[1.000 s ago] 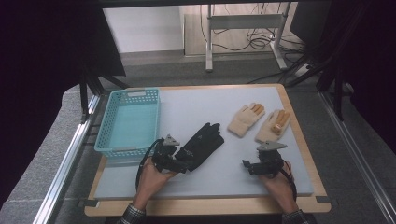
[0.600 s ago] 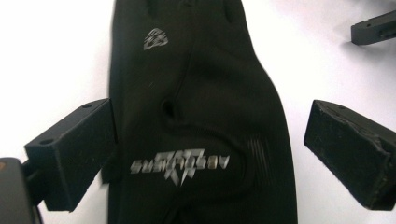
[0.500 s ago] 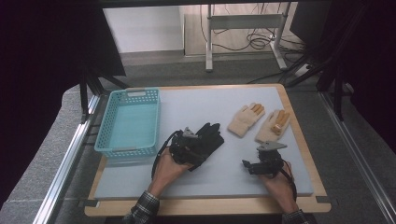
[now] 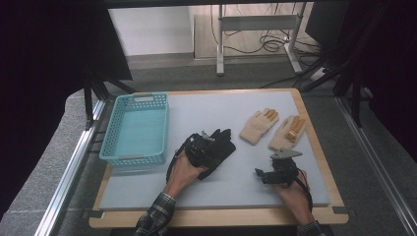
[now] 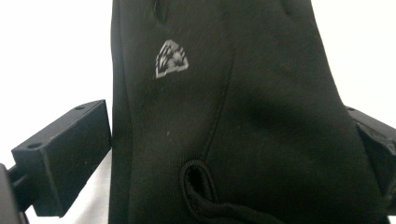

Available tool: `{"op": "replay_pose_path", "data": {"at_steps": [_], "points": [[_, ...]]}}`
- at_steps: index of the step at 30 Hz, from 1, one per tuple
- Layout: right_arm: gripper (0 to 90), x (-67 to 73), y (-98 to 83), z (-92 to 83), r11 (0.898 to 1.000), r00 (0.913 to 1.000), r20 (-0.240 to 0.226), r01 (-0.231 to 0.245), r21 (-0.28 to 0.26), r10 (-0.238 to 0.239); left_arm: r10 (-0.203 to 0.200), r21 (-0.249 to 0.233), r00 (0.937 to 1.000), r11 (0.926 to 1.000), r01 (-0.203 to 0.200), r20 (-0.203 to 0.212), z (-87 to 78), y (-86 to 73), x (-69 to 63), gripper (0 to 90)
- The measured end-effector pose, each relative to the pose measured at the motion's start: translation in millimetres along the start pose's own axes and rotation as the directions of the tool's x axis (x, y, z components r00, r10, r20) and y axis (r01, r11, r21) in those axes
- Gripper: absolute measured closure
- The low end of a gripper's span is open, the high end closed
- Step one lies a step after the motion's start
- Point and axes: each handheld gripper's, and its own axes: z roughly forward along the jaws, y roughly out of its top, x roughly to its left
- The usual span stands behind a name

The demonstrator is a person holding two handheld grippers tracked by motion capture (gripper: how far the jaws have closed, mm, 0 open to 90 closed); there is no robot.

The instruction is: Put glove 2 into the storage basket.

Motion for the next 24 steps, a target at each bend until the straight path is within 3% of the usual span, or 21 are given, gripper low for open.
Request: {"op": "replay_pose_path", "data": {"at_steps": [6,8,12,14,18,24], "points": [[14.9,0.0,0.0,0.0,1.0,1.0,0.0,0.0,0.0,0.0,0.019,0.007,0.9997,0.9998,-0.019,-0.012,-0.2,-0.2,-8.4,0.0],[14.9,0.1,0.0,0.0,1.0,1.0,0.0,0.0,0.0,0.0,0.062,0.019,0.9976,0.9979,-0.061,-0.031,0.4,-1.3,-14.3,0.0],[14.9,0.1,0.0,0.0,1.0,1.0,0.001,0.0,0.0,0.0,0.044,0.003,0.9987,0.999,-0.044,-0.025,-3.0,-4.0,-14.6,4.7],[14.9,0.1,0.0,0.0,1.0,1.0,0.001,0.0,0.001,0.0,0.028,-0.001,0.9991,0.9996,-0.028,-0.032,-6.1,-3.8,-13.6,13.9],[14.9,0.1,0.0,0.0,1.0,1.0,0.001,0.001,0.001,-0.001,0.034,-0.005,0.9984,0.9994,-0.034,-0.045,-12.3,-3.9,-12.1,37.0],[14.9,0.1,0.0,0.0,1.0,1.0,0.001,0.001,0.001,-0.001,0.006,-0.021,0.9993,0.9998,-0.007,-0.037,-15.2,-4.0,-7.8,58.6]]}}
